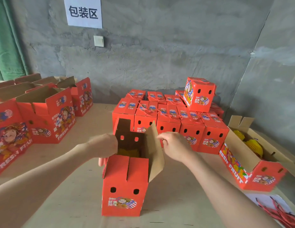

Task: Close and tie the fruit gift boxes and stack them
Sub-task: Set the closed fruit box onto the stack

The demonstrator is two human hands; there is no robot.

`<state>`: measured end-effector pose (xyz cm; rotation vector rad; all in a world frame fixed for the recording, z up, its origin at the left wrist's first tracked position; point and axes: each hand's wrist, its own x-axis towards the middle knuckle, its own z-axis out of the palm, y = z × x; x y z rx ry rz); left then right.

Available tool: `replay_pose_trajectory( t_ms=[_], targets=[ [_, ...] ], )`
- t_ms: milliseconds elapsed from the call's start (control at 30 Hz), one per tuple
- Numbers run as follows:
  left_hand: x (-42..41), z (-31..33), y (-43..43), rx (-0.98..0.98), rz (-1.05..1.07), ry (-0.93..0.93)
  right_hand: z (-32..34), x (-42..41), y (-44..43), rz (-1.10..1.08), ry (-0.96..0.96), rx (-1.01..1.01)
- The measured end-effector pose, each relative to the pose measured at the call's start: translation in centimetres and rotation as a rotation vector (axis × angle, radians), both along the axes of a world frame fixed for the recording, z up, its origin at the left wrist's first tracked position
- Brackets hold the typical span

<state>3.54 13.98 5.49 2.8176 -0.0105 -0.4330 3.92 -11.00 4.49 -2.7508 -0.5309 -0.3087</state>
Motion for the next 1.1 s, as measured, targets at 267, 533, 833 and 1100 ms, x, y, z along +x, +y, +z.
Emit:
replay_pose_trajectory(
  t_ms=[267,533,833,1100],
  targets=[
    [-2.8,-0.3,-7.1,-0.452,0.009,0.011,-5.3,-5.6,5.2,0.137,0.304,0.2],
    [1.0,-1.4,-2.0,0.09,-0.131,-0.583,-5.1,-4.6,-0.1,0.056,0.554,0.325],
    [-1.2,-7.6,2.8,-0.935,0.081,-0.234,-6.2,-4.5,-8.6,-0.003,0.689,0.912],
    [-2.7,-11.5,0.0,-1.017,0.169,-0.339,-8.4,-5.0,-6.1,-0.284,0.309,1.307]
  ],
)
